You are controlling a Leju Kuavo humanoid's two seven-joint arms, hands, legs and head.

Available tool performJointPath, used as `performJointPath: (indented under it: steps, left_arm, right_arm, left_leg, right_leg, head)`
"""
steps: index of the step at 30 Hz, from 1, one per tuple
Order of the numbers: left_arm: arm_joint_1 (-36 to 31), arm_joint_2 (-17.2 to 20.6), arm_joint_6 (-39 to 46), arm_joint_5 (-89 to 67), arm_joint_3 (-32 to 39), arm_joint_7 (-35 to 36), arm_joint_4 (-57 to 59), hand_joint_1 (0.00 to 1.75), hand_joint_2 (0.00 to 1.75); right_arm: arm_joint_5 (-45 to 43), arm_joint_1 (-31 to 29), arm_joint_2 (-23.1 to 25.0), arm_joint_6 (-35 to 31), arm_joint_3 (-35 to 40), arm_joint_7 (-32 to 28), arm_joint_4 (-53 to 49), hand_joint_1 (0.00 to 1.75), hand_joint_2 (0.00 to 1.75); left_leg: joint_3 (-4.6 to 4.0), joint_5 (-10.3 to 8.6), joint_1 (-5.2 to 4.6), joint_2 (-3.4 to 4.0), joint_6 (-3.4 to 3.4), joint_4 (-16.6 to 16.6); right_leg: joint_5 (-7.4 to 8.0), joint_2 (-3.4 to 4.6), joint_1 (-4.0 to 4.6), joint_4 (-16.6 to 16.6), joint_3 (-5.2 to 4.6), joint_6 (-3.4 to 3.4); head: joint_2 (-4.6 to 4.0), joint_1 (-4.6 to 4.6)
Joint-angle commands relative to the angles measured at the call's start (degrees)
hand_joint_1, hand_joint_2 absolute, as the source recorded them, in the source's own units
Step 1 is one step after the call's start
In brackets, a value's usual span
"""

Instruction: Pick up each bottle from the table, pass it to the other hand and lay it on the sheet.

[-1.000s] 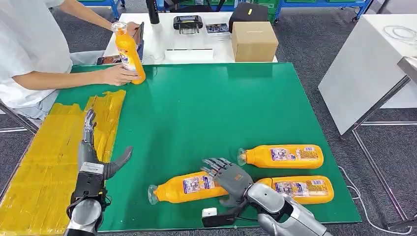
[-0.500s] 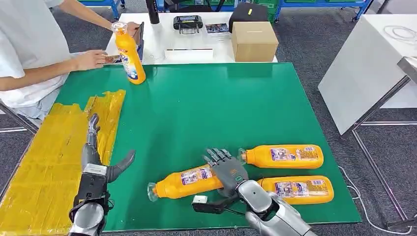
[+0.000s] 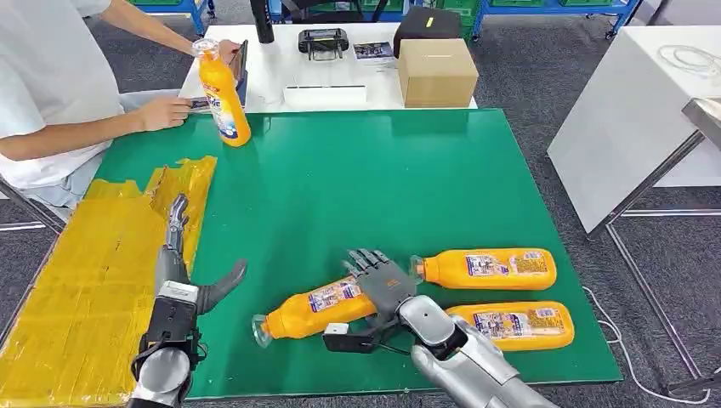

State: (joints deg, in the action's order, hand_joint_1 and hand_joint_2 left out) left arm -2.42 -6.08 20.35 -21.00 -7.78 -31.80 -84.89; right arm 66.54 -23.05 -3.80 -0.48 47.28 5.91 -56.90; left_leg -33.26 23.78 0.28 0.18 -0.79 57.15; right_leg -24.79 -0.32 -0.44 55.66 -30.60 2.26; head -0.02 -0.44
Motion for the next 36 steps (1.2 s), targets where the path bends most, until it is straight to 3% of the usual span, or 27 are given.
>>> performJointPath:
  steps: [1, 3, 4, 7, 13, 18, 22, 26, 27, 29, 33, 36]
  left_arm:
    - [-2.7, 0.1, -0.3, 0.7, -2.1, 0.1, 5.0, 0.00, 1.75]
    - [-2.5, 0.2, -0.2, 0.9, -2.3, 0.1, 4.7, 0.00, 1.75]
    - [-2.3, 0.2, -0.2, 0.9, -2.3, 0.1, 4.3, 0.00, 1.75]
    - [-1.8, 0.2, -0.1, 1.0, -2.2, 0.1, 3.9, 0.00, 1.75]
    - [-0.5, -0.1, -0.4, 1.0, -2.0, 0.4, 2.5, 0.00, 1.75]
    - [0.6, 0.2, -1.5, 1.7, -1.8, 1.3, 0.8, 0.00, 1.75]
    - [0.9, 0.3, -1.6, 1.7, -1.8, 1.4, 0.4, 0.00, 1.75]
    - [1.8, 0.7, -6.9, 6.3, -2.8, 3.0, -1.6, 0.00, 1.75]
    - [2.0, 0.8, -7.8, 7.2, -3.0, 3.2, -1.9, 0.00, 1.75]
    - [2.3, 1.0, -9.8, 9.2, -3.8, 3.5, -2.8, 0.00, 1.75]
    - [2.6, 1.1, -12.8, 13.0, -4.4, 4.4, -3.9, 0.00, 1.75]
    - [3.2, 1.7, -20.8, 23.1, -5.3, 7.4, -5.8, 0.00, 1.75]
  right_arm:
    - [-2.1, -3.1, 0.2, 1.0, 2.0, -1.9, 10.7, 1.48, 1.75]
    - [-2.7, -3.1, 0.2, 0.6, 2.1, -1.8, 10.3, 1.71, 1.75]
    - [-3.3, -2.8, 0.3, -0.5, 1.6, -1.5, 9.5, 1.59, 1.75]
    - [-3.6, -2.3, 0.7, -1.6, 1.4, -1.1, 7.6, 1.75, 1.75]
    - [-5.2, 1.2, 1.8, -6.5, -2.7, -0.2, -0.3, 1.75, 1.75]
    - [-8.2, 7.0, 3.7, -14.7, -10.3, -1.8, -10.3, 1.75, 1.75]
    - [-7.9, 7.5, 3.5, -14.6, -10.5, -1.7, -12.0, 1.75, 1.75]
    - [-12.3, 12.5, 6.5, -25.7, -18.1, -6.9, -18.4, 1.71, 1.75]
    - [-13.0, 13.2, 7.0, -27.0, -19.1, -7.7, -19.5, 1.50, 1.75]
    - [-14.8, 14.4, 7.6, -29.2, -21.0, -9.4, -21.0, 1.69, 1.75]
    - [-17.4, 15.0, 8.7, -31.3, -23.0, -12.0, -20.7, 1.75, 1.75]
    - [-20.8, 15.7, 9.8, -33.2, -24.8, -15.2, -20.2, 1.75, 1.75]
  left_leg:
    - [0.03, -0.05, 0.05, -0.14, 0.02, -0.1]
    - [0.00, -0.11, 0.05, -0.16, -0.02, -0.1]
    - [0.08, -0.06, 0.04, -0.12, -0.02, 0.0]
    - [-0.03, -0.12, 0.05, -0.18, -0.02, -0.1]
    - [-0.18, -0.20, 0.01, -0.10, -0.10, 0.0]
    - [-0.39, -0.18, 0.05, -0.09, -0.08, 0.0]
    - [-0.51, -0.21, 0.00, -0.11, -0.11, 0.0]
    - [-0.55, -0.19, 0.03, -0.13, -0.11, 0.0]
    - [-0.62, -0.23, -0.01, -0.12, -0.12, 0.0]
    - [-0.61, -0.13, 0.05, -0.12, -0.09, 0.1]
    - [-0.65, -0.21, -0.01, -0.10, -0.11, 0.0]
    - [-0.59, -0.16, 0.03, -0.11, -0.08, 0.0]
  right_leg:
    - [0.04, -0.11, 0.06, -0.1, 0.10, -0.04]
    - [0.07, -0.11, 0.04, -0.1, 0.02, -0.01]
    - [0.02, -0.08, 0.03, 0.0, -0.23, 0.00]
    - [0.06, -0.13, 0.04, -0.1, -0.45, -0.02]
    - [0.11, -0.02, -0.01, 0.0, -0.04, 0.16]
    - [0.11, 0.00, 0.03, 0.0, -0.25, 0.14]
    - [0.12, -0.03, -0.01, 0.0, -0.37, 0.18]
    - [0.11, -0.05, 0.01, 0.0, -0.41, 0.17]
    - [0.13, -0.05, -0.03, 0.0, -0.47, 0.18]
    - [0.06, -0.03, 0.03, 0.0, -0.44, 0.13]
    - [0.12, -0.02, -0.03, 0.0, -0.49, 0.17]
    - [0.08, -0.02, 0.01, 0.0, -0.44, 0.12]
  head:
    - [0.00, 0.00]
    - [0.00, 0.00]
    - [0.00, 0.02]
    - [0.00, 0.00]
    - [0.00, 0.00]
    - [0.00, 0.02]
    - [0.00, 0.00]
    - [0.00, 0.00]
    - [0.00, 0.02]
    - [0.00, -0.02]
    - [0.00, 0.00]
    - [0.00, 0.02]
